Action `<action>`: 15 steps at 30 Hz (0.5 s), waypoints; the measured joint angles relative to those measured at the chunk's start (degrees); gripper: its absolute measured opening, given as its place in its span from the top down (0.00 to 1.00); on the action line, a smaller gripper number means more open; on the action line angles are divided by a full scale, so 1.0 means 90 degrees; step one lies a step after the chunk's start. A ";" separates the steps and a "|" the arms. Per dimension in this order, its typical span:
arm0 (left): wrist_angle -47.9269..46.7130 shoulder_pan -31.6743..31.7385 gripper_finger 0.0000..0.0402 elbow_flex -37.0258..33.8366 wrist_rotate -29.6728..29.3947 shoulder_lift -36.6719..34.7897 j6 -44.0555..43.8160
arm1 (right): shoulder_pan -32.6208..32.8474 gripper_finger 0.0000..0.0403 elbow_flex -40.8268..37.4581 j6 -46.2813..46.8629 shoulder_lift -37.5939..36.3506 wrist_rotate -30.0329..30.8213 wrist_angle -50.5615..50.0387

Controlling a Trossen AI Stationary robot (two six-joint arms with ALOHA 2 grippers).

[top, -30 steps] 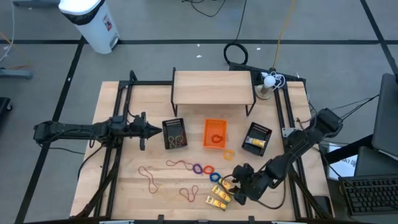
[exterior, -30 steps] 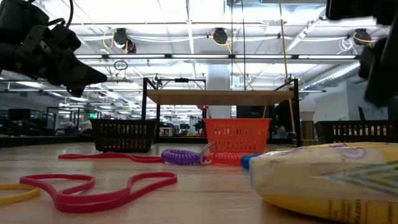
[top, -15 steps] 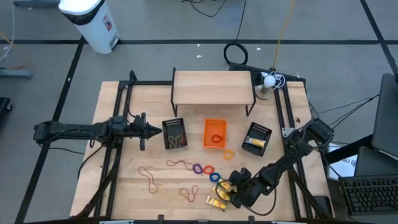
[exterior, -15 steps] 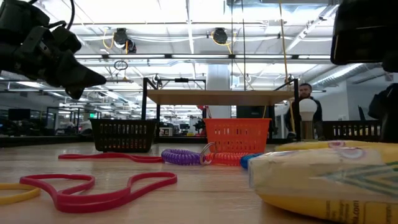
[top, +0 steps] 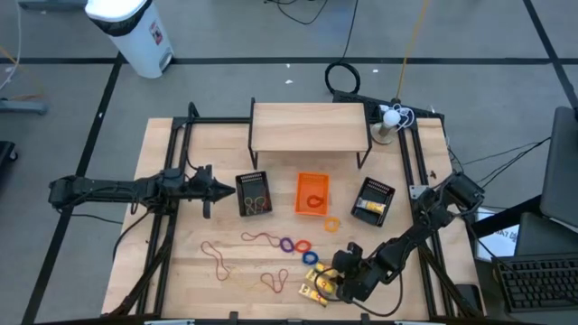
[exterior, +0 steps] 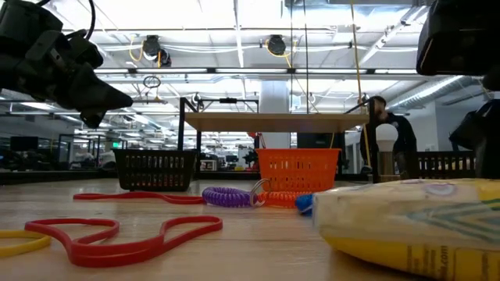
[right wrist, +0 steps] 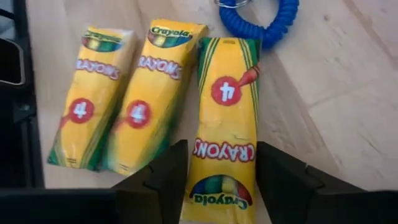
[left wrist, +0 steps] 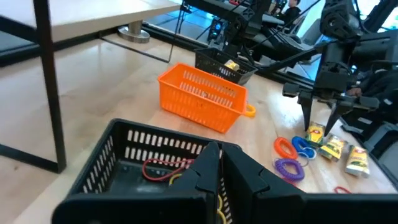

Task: Pick & Place Office Desk Supplies
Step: Put the yellow crayon box into the right black bin, then put the orange spring keychains into the orange bin

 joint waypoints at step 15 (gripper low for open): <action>0.0015 0.0002 0.95 0.0000 0.0250 0.0000 -0.0117 | -0.0107 0.45 0.0117 -0.1905 -0.1459 0.0991 -0.0309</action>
